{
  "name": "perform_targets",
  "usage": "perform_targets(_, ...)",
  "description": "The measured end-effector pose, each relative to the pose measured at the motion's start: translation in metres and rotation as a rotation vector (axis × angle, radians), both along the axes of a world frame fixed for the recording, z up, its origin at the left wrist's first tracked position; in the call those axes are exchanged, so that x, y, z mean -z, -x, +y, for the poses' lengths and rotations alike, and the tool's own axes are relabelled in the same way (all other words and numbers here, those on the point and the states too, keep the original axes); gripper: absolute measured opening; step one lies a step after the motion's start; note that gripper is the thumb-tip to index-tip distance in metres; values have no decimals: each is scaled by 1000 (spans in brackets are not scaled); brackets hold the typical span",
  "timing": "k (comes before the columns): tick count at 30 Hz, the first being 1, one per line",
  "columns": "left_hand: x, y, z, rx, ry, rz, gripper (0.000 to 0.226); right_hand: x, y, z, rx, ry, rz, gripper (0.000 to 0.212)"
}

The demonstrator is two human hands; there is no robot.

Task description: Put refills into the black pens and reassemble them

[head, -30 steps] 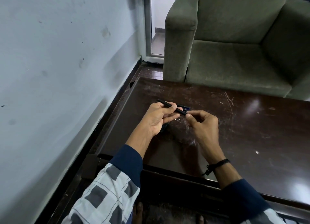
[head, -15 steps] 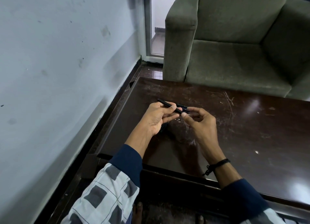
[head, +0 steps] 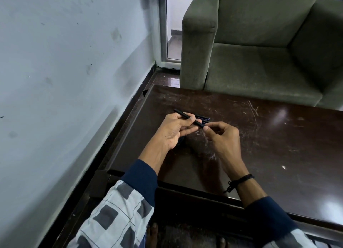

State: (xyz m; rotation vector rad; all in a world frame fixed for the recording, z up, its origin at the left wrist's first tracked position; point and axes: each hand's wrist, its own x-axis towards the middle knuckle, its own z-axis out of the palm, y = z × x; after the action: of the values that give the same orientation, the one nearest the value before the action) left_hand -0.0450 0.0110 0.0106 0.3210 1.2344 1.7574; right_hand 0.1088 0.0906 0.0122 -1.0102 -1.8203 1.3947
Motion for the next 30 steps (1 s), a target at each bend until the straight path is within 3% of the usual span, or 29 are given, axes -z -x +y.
perform_targets(4, 0, 0, 0, -9, 2, 1, 12, -2, 0, 1, -33, 6, 43, 16)
perform_targets(8, -1, 0, -1, -4, 1, -9, 13, -2, 1, -2, -3, 25, 34, 1)
perform_targets(15, -1, -1, -1, -11, 11, 1, 11, -3, -1, 1, -45, 16, 47, 22)
perform_targets(19, -3, 0, -1, -5, 9, -19, 12, -1, 1, -1, -8, 32, 25, 3)
perform_targets(24, -3, -1, -1, -14, 12, -2, 10, -1, 0, 1, -40, 16, 57, 22)
perform_targets(28, -2, -2, -2, -13, 6, -13, 10, 0, 1, -1, -13, 59, 62, 6)
perform_targets(30, -2, -2, -1, -8, 12, -11, 11, 0, 1, -1, -12, 23, 31, 9)
